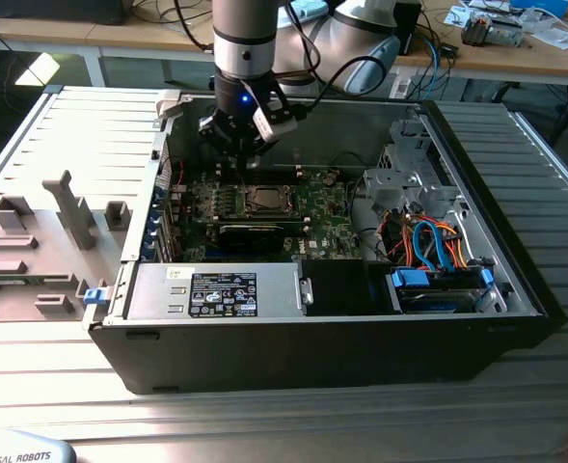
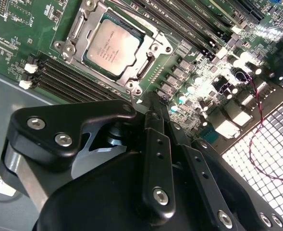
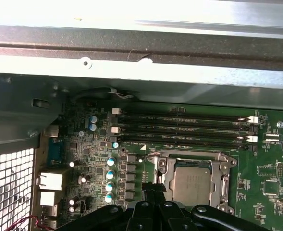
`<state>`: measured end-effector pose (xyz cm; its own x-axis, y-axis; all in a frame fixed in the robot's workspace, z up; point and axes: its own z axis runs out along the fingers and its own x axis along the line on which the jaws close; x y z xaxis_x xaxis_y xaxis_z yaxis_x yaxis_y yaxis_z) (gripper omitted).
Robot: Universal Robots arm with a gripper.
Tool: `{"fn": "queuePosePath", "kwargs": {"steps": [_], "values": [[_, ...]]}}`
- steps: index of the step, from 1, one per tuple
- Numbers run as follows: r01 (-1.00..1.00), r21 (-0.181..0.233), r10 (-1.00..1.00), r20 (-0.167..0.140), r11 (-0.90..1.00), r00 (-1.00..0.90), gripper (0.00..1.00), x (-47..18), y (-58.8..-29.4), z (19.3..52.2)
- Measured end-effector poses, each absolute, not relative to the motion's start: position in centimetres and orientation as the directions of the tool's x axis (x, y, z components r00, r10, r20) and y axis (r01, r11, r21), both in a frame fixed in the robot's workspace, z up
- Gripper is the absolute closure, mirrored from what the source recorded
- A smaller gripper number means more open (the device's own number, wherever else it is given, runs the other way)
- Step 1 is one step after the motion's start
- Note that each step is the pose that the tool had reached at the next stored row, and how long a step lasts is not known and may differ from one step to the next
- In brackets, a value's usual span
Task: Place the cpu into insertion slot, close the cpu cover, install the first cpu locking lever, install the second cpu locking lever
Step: 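Install the first cpu locking lever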
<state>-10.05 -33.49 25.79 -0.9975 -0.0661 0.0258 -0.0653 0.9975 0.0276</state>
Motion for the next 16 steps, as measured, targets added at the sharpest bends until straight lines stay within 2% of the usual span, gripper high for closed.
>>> {"fn": "queuePosePath", "kwargs": {"steps": [16], "values": [[-0.065,0.028,-0.066,0.026,0.997,-0.997,0.89,-12.0,-33.2,25.8]]}}
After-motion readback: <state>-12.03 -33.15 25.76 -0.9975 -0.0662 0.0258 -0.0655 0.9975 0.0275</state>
